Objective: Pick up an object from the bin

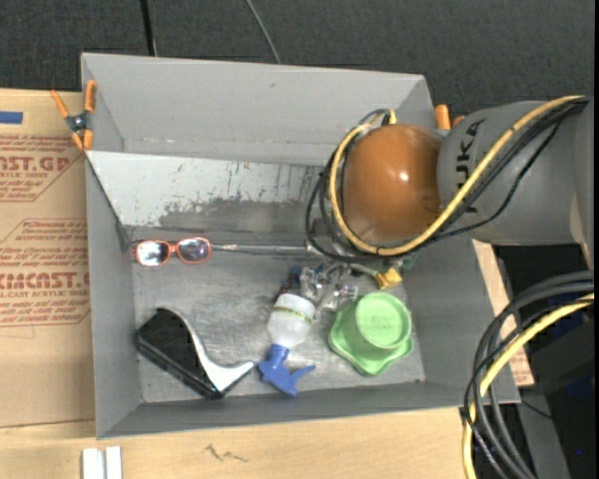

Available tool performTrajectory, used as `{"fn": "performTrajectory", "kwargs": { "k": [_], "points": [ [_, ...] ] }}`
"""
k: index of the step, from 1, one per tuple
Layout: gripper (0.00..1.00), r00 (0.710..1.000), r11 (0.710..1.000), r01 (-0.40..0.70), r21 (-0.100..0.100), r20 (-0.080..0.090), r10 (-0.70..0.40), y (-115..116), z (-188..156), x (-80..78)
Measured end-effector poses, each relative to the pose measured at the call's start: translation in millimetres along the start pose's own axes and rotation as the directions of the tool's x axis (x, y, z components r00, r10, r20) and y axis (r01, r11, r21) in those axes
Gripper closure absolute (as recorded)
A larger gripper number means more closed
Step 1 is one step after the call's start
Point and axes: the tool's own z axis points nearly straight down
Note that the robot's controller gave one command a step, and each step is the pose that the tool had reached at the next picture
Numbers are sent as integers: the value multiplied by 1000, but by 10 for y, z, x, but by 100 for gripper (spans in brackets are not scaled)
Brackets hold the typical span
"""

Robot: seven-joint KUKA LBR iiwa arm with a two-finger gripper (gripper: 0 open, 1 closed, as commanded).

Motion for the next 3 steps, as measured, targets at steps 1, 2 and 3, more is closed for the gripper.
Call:
{"fn": "performTrajectory", "kwargs": {
  "k": [1,2,3],
  "points": [
    [100,1000,1000,-1,0,1,1,-1,1,1],
    [100,1000,1000,0,0,1,0,-1,1,1],
    [100,1000,1000,0,0,2,0,0,2,-1]
  ]
}}
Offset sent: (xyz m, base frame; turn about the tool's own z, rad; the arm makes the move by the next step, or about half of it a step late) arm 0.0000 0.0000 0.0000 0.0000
